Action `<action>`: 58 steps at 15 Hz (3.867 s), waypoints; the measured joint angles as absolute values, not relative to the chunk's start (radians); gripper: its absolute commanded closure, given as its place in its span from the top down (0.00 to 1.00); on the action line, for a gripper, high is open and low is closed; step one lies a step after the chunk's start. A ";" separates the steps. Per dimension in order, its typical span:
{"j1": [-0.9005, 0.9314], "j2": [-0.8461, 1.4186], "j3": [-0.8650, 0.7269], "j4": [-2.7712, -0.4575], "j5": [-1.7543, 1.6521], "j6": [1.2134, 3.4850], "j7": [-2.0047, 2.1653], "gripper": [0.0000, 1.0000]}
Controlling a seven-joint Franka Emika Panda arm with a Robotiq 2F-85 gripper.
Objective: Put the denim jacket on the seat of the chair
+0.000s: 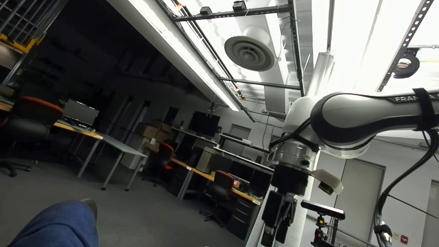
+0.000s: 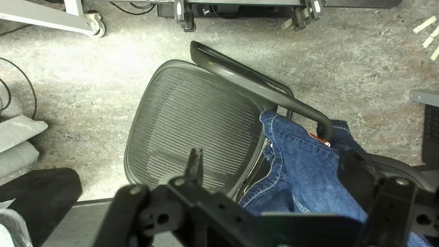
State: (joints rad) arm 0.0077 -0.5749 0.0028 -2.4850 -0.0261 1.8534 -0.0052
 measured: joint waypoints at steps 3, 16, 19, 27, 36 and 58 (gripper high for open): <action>0.008 -0.575 0.003 -2.485 -0.026 1.853 -0.005 1.00; 0.018 -0.556 0.003 -2.474 -0.026 1.879 -0.051 1.00; 0.046 -0.520 0.002 -2.463 -0.026 1.893 -0.157 1.00; 0.170 -0.438 0.018 -2.476 -0.025 2.042 -0.402 1.00; 0.230 -0.408 0.046 -2.500 0.013 2.193 -0.405 1.00; 0.231 0.024 0.155 -2.377 -0.001 2.590 -0.486 1.00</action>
